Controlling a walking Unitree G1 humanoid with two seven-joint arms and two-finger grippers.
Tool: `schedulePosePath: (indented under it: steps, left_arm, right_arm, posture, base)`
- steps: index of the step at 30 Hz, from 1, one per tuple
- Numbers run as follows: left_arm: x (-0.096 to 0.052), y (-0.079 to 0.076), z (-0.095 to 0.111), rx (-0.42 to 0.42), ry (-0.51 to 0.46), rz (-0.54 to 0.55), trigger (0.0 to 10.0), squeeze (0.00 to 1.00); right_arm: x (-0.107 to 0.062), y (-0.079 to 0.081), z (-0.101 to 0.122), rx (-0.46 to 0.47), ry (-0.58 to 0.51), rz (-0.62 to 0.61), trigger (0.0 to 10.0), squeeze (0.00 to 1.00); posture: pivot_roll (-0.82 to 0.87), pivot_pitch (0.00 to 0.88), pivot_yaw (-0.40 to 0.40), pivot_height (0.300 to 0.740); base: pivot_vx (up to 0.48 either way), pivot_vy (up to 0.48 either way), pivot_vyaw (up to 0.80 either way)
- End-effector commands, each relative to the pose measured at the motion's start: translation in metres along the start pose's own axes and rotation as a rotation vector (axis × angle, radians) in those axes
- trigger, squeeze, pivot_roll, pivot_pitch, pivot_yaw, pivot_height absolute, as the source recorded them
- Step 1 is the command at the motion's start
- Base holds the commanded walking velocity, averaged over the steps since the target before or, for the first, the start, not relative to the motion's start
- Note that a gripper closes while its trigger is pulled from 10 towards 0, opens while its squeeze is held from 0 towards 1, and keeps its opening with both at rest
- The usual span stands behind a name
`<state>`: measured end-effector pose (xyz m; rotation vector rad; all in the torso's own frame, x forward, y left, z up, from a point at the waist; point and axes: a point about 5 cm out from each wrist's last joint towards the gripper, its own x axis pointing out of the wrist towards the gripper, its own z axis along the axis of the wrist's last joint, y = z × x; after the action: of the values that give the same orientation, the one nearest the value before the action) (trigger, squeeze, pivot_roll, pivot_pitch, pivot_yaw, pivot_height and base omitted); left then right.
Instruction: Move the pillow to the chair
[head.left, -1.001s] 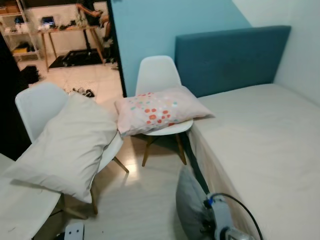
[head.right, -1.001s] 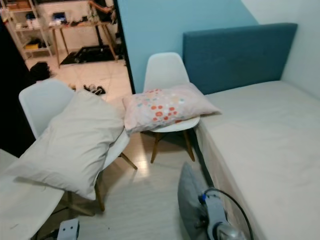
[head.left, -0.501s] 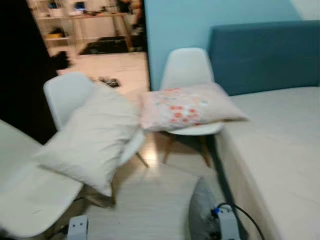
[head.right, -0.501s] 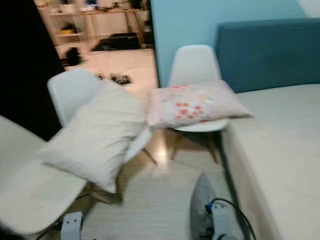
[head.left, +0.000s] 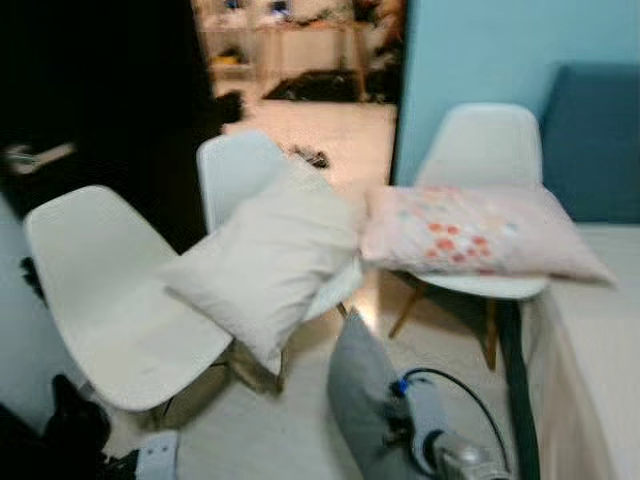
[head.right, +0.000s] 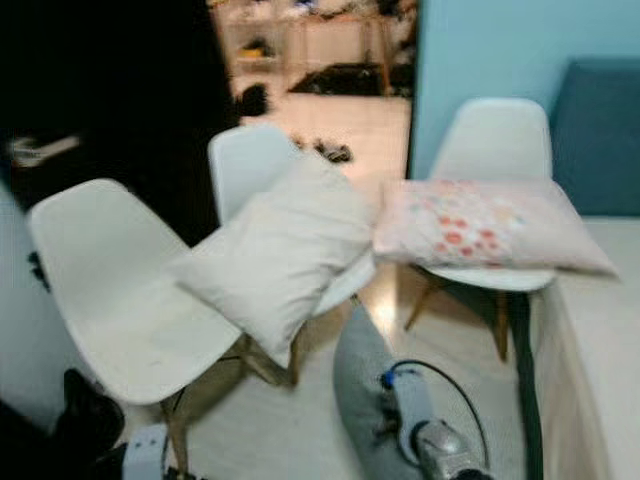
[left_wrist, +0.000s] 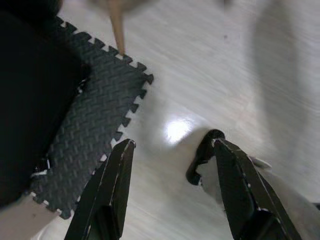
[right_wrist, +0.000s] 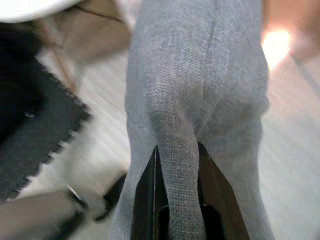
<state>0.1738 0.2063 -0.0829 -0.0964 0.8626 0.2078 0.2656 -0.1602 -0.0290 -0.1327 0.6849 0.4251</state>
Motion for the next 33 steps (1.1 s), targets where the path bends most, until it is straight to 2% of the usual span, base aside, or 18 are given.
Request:
schedulePosePath:
  steps: [1, 5, 6, 8, 12, 16, 21, 23, 24, 26, 27, 30, 33]
  left_arm:
    - [-0.001, 0.003, -0.004, -0.007, 0.007, 0.009, 10.0, 0.0]
    - [0.001, 0.002, 0.005, -0.051, -0.028, -0.016, 10.0, 0.0]
    - [0.001, 0.002, 0.005, -0.051, -0.028, -0.016, 10.0, 0.0]
    - [0.002, 0.0, 0.013, -0.062, -0.055, -0.043, 10.0, 0.0]
    - [0.003, -0.001, 0.016, -0.069, -0.065, -0.051, 10.0, 0.0]
    - [0.006, -0.007, 0.038, -0.058, -0.144, -0.08, 10.0, 0.0]
    - [0.007, -0.011, 0.05, -0.043, -0.195, -0.1, 10.0, 0.0]
    - [0.008, -0.017, 0.07, -0.029, -0.28, -0.13, 10.0, 0.0]
    - [0.008, -0.017, 0.07, -0.029, -0.28, -0.13, 10.0, 0.0]
    - [0.007, -0.021, 0.089, -0.027, -0.365, -0.155, 10.0, 0.0]
    - [0.007, -0.021, 0.089, -0.027, -0.365, -0.155, 10.0, 0.0]
    - [0.006, -0.025, 0.102, -0.053, -0.421, -0.169, 10.0, 0.0]
    - [0.005, -0.031, 0.112, -0.087, -0.463, -0.191, 10.0, 0.0]
  right_arm:
    - [0.003, 0.002, 0.018, -0.047, -0.073, 0.028, 10.0, 0.0]
    - [0.009, 0.013, 0.06, -0.104, -0.23, 0.135, 10.0, 0.0]
    - [0.009, 0.013, 0.06, -0.104, -0.23, 0.135, 10.0, 0.0]
    - [0.01, 0.019, 0.082, -0.122, -0.316, 0.19, 10.0, 0.0]
    - [0.01, 0.021, 0.09, -0.126, -0.35, 0.216, 10.0, 0.0]
    - [0.006, 0.032, 0.123, -0.136, -0.488, 0.332, 10.0, 0.0]
    - [0.003, 0.033, 0.134, -0.13, -0.536, 0.361, 10.0, 0.0]
    - [0.003, 0.033, 0.143, -0.155, -0.561, 0.34, 10.0, 0.0]
    - [0.003, 0.033, 0.143, -0.155, -0.561, 0.34, 10.0, 0.0]
    - [0.003, 0.03, 0.147, -0.179, -0.559, 0.279, 10.0, 0.0]
    - [0.003, 0.03, 0.147, -0.179, -0.559, 0.279, 10.0, 0.0]
    - [0.005, 0.031, 0.144, -0.229, -0.53, 0.253, 10.0, 0.0]
    - [0.005, 0.032, 0.144, -0.189, -0.537, 0.271, 10.0, 0.0]
  posture:
    - [0.12, 0.0, 0.03, 0.74]
    - [0.12, 0.0, 0.033, 0.74]
    - [0.12, 0.0, 0.033, 0.74]
    - [0.12, 0.0, 0.032, 0.74]
    - [0.12, 0.0, 0.032, 0.74]
    - [0.12, 0.0, 0.03, 0.74]
    - [0.12, 0.0, 0.029, 0.74]
    - [0.13, 0.0, 0.028, 0.74]
    - [0.13, 0.0, 0.028, 0.74]
    - [0.13, 0.0, 0.028, 0.74]
    - [0.13, 0.0, 0.028, 0.74]
    - [0.14, 0.0, 0.025, 0.74]
    - [0.14, 0.0, 0.025, 0.74]
  base:
    - [0.0, 0.0, 0.76]
    - [0.0, 0.0, 0.75]
    - [0.0, 0.0, 0.75]
    - [0.0, 0.0, 0.75]
    - [0.0, 0.0, 0.75]
    - [0.0, 0.0, 0.75]
    - [0.0, 0.0, 0.75]
    - [0.0, 0.0, 0.73]
    - [0.0, 0.0, 0.73]
    - [0.0, 0.0, 0.35]
    - [0.0, 0.0, 0.0]
    - [0.355, 0.0, 0.0]
    - [0.48, 0.0, 0.0]
